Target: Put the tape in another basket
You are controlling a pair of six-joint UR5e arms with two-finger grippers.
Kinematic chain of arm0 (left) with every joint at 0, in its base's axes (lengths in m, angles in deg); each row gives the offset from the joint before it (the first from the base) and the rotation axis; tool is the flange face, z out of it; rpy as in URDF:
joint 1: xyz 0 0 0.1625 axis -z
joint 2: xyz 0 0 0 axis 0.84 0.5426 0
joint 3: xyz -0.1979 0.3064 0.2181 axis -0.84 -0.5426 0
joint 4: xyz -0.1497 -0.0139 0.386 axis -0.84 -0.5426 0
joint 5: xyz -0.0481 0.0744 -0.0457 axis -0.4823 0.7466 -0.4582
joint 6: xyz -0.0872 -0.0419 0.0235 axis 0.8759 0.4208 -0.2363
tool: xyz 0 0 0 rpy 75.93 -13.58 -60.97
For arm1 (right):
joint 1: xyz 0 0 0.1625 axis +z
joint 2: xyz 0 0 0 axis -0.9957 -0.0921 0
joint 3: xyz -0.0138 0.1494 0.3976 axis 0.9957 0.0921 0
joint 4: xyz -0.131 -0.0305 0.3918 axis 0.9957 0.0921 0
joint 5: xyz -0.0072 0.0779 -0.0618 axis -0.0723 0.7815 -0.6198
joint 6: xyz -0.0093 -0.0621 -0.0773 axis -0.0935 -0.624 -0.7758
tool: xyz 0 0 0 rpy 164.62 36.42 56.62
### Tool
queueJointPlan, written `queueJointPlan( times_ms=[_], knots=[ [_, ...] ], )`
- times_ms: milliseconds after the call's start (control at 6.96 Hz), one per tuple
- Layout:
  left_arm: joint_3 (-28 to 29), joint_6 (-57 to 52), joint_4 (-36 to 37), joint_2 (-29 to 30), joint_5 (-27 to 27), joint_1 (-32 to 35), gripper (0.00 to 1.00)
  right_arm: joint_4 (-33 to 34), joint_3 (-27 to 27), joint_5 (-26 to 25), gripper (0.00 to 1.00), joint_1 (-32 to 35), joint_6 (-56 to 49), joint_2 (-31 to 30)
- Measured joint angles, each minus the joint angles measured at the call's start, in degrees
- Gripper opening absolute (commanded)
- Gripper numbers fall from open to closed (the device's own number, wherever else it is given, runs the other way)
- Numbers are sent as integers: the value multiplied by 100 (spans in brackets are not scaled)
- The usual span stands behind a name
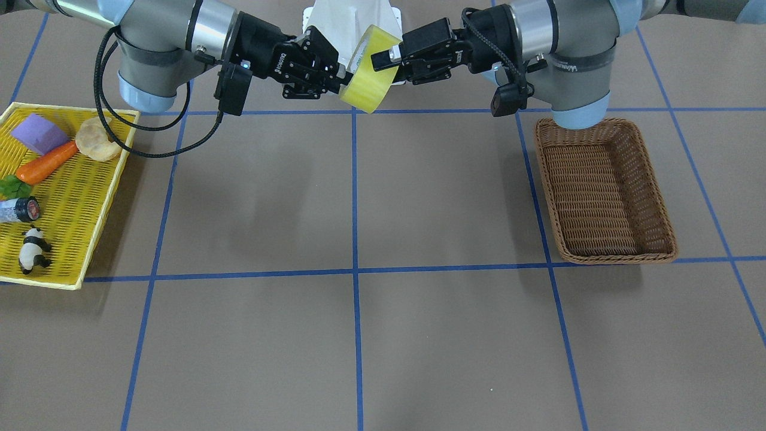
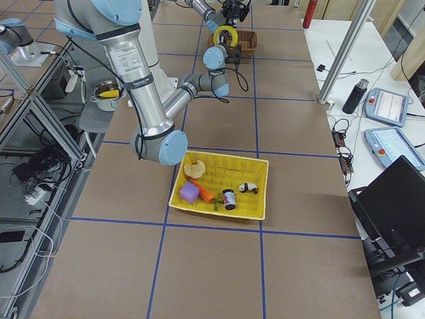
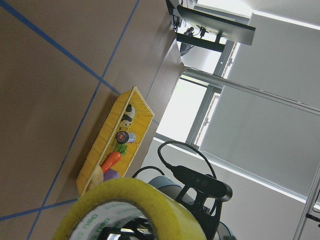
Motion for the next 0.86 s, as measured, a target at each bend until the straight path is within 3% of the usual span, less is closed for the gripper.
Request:
queueJointPlan(
  times_ms=[287,431,574,718,862],
  knots=[
    [-19,-8,-5,6,20,-15,34,-36,-6,24,0,-3,0,-27],
    [-24,-13,-8,8,23,-16,20,-96,-7,31,0,-6,4,-46],
    [-26,-15,-9,9,23,-16,0,-160,-7,29,0,-6,5,-61],
    [-27,-15,-9,8,23,-16,0,-200,-9,22,35,-7,6,-65],
    [-29,-11,-8,7,24,-14,0,-232,-11,12,81,-4,10,-62]
  ],
)
